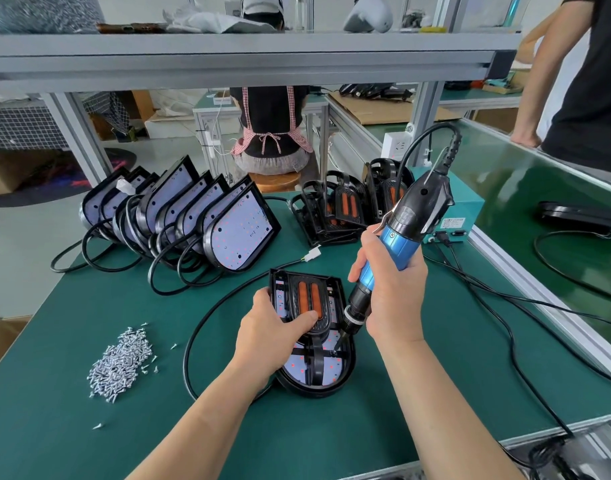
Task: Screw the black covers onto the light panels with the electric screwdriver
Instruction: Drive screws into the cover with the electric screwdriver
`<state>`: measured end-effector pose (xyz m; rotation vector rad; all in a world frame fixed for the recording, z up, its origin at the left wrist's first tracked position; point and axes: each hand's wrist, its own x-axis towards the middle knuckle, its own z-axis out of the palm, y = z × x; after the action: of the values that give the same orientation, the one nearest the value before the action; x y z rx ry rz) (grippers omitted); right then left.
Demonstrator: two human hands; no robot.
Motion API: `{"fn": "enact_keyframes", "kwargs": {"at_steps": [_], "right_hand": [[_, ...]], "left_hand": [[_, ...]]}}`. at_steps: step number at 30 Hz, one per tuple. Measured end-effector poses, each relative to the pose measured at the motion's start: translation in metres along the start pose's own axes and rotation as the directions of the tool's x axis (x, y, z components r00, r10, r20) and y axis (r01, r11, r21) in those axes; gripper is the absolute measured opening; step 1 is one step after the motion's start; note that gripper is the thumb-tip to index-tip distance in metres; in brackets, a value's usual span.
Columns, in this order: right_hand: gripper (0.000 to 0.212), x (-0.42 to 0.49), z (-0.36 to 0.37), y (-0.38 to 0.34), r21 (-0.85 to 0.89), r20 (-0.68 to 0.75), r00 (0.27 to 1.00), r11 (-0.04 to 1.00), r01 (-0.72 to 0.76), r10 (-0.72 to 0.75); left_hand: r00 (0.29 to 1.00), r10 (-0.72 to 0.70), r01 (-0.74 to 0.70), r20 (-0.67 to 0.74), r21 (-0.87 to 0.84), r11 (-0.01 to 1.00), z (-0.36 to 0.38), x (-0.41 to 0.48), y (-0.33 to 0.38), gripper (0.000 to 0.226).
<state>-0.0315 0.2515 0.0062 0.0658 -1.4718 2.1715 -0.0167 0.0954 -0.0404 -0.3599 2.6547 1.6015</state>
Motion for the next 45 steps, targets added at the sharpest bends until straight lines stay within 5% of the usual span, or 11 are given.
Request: {"fn": "enact_keyframes", "kwargs": {"at_steps": [19, 24, 30, 34, 37, 41, 45], "right_hand": [[0.018, 0.002, -0.001, -0.012, 0.052, 0.272, 0.959, 0.995, -0.09, 0.072], [0.006, 0.023, -0.002, -0.029, 0.194, 0.114, 0.993, 0.98, -0.039, 0.017], [0.023, 0.028, -0.03, -0.003, 0.383, -0.164, 0.935, 0.894, -0.233, 0.314], [0.031, 0.021, -0.046, 0.021, 0.465, -0.21, 0.877, 0.833, -0.3, 0.433], [0.03, 0.019, -0.048, 0.031, 0.463, -0.208, 0.864, 0.824, -0.326, 0.459], [0.032, 0.019, -0.041, 0.031, 0.486, -0.218, 0.839, 0.801, -0.35, 0.499], [0.038, 0.019, -0.029, 0.023, 0.523, -0.251, 0.825, 0.788, -0.325, 0.507]], "left_hand": [[1.0, -0.012, 0.013, 0.014, -0.07, 0.997, 0.0, -0.001, 0.0, 0.054], [0.999, -0.029, 0.031, 0.041, -0.05, 0.998, -0.003, -0.003, 0.002, 0.059], [1.0, 0.018, -0.016, -0.012, 0.124, 0.992, -0.023, -0.01, 0.005, 0.084], [0.964, 0.126, -0.067, -0.236, 0.246, 0.967, -0.074, -0.003, -0.009, 0.006], [0.963, 0.087, 0.017, -0.255, 0.382, 0.924, -0.124, 0.003, -0.03, 0.017], [0.994, -0.078, 0.111, -0.082, 0.555, 0.824, -0.156, 0.007, -0.051, 0.013], [0.997, -0.025, 0.066, -0.076, 0.614, 0.787, -0.149, 0.01, -0.061, 0.015]]}}
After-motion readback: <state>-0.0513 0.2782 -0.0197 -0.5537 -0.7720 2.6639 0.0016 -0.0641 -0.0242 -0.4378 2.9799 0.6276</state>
